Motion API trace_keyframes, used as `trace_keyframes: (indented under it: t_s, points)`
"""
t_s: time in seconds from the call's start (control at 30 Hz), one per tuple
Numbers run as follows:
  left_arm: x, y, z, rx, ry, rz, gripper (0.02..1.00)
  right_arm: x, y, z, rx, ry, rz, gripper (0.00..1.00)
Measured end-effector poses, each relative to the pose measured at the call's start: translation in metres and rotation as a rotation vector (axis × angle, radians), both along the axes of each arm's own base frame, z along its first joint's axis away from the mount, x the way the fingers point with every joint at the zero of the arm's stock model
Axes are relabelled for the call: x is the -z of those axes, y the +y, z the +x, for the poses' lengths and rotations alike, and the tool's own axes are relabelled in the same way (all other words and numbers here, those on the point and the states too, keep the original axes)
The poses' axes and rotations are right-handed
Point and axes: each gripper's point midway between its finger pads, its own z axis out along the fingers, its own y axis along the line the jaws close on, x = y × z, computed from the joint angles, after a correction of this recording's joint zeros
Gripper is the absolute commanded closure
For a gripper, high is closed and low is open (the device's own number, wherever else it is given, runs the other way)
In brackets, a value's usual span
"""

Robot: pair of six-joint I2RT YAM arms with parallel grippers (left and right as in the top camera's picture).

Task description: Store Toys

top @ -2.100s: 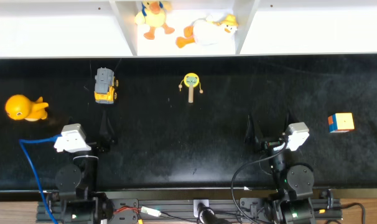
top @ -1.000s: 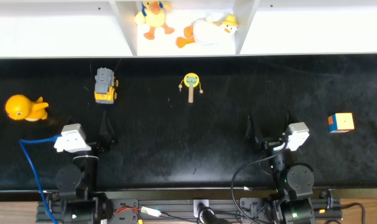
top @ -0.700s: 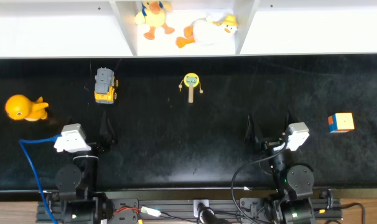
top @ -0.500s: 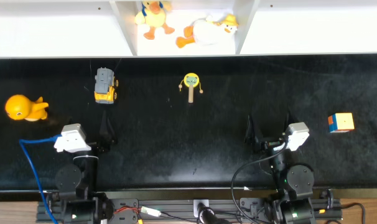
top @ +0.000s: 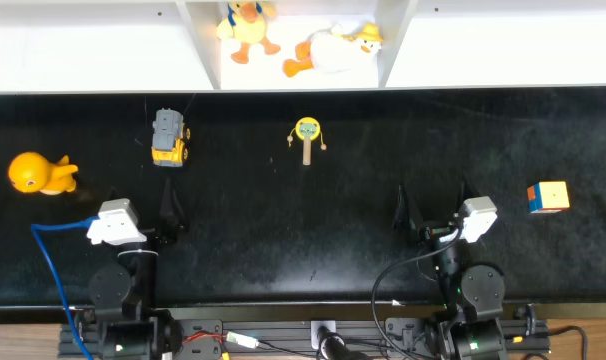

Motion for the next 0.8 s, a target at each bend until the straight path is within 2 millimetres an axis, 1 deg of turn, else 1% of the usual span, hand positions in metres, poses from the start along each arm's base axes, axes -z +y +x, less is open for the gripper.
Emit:
trace_keyframes:
  t_s: [0.47, 0.6, 0.63, 0.7, 0.77, 0.8]
  points:
    - [0.001, 0.000, 0.000, 0.000, 0.003, 0.000, 0.020, 0.000, 0.000, 0.000, 0.000, 0.000, 0.000, 0.007]
    - [-0.001, 0.002, -0.006, -0.011, 0.054, -0.003, 0.020, 0.000, 0.000, 0.000, 0.000, -0.001, 0.000, 0.005]
    - [-0.005, 0.003, -0.009, -0.019, 0.070, -0.003, 0.020, 0.000, 0.000, 0.000, 0.000, 0.000, 0.000, 0.005]
    - [-0.023, 0.007, -0.018, -0.047, 0.097, 0.008, 0.020, 0.000, 0.000, 0.000, 0.000, 0.000, 0.000, 0.005]
    - [-0.051, 0.013, -0.029, -0.082, 0.114, 0.031, 0.020, 0.000, 0.000, 0.000, 0.000, 0.000, 0.000, 0.005]
    - [-0.070, 0.016, -0.034, -0.102, 0.116, 0.047, 0.023, 0.000, 0.000, 0.000, 0.000, 0.000, 0.000, 0.005]
